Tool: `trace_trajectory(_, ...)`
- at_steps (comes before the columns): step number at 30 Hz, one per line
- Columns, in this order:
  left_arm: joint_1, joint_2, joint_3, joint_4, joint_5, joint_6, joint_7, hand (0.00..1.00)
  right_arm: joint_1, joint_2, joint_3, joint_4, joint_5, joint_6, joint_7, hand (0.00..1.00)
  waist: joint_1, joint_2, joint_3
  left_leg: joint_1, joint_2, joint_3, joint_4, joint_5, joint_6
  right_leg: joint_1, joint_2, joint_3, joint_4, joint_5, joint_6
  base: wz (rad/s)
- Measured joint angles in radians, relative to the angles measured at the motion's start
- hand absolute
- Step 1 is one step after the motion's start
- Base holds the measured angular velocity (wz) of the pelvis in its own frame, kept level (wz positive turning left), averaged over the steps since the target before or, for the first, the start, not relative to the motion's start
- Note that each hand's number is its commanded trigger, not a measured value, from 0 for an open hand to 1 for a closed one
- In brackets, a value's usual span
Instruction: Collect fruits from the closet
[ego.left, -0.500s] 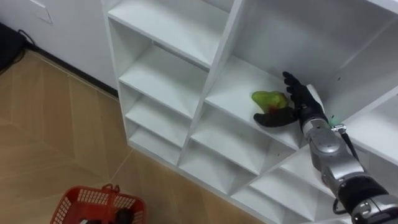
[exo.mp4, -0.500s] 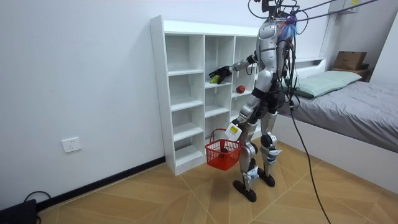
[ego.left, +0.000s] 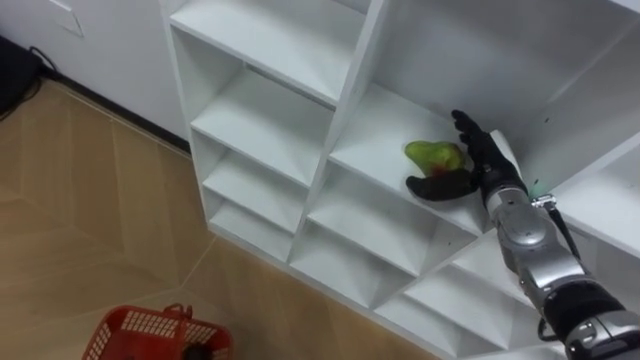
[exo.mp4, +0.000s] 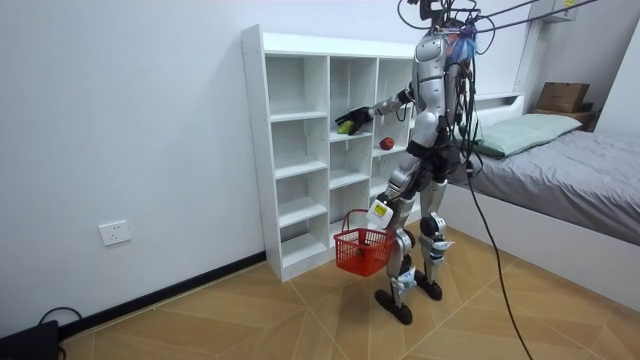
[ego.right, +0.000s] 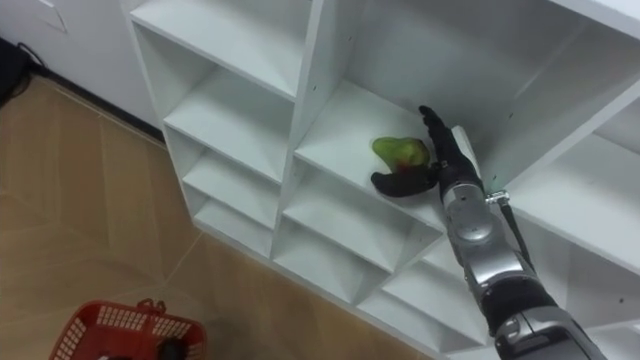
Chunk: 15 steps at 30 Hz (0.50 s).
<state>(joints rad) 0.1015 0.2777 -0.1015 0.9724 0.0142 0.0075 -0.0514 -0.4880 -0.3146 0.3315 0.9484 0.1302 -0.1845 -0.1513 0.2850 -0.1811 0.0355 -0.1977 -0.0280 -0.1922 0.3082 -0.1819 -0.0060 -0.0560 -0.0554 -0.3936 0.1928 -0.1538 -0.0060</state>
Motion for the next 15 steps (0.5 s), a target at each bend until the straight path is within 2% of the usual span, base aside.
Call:
trace_trajectory(10,0.000,0.000,-0.001,0.000,0.001,0.000,0.001,1.00,-0.001,0.002,0.000,0.014,-0.044,-0.013,-0.017,0.00,0.001,0.009,0.0014,-0.002,0.000,0.000,0.000,0.000,0.000,-0.002,0.000,0.001,0.002,0.000,0.000,0.00)
trace_trajectory(11,0.000,0.000,-0.001,0.000,0.003,0.000,0.001,1.00,-0.001,0.002,0.000,0.014,-0.047,-0.013,-0.020,0.10,0.001,0.009,0.0010,-0.002,0.000,0.000,0.000,0.000,0.000,-0.002,0.000,0.002,0.002,0.000,0.000,0.00)
trace_trajectory(12,0.000,0.000,-0.001,0.000,0.004,0.000,0.002,1.00,-0.001,0.003,0.000,0.015,-0.048,-0.013,-0.020,0.25,0.001,0.010,0.0007,-0.002,0.000,0.000,0.000,0.000,0.000,-0.002,0.000,0.002,0.002,0.000,0.000,0.00)
trace_trajectory(14,0.000,0.000,-0.001,0.000,0.021,0.000,0.002,1.00,-0.001,0.003,0.000,0.016,-0.049,-0.013,-0.021,0.93,0.001,0.012,-0.0002,-0.002,0.000,0.000,0.000,0.000,0.000,-0.002,0.000,0.002,0.002,0.000,0.000,0.00)
trace_trajectory(15,0.000,-0.001,-0.001,0.000,0.026,0.000,0.002,1.00,-0.001,0.003,0.000,0.017,-0.049,-0.013,-0.022,1.00,0.002,0.013,-0.0007,-0.001,0.000,0.000,0.000,0.000,0.000,-0.002,0.000,0.002,0.002,0.000,0.000,0.00)
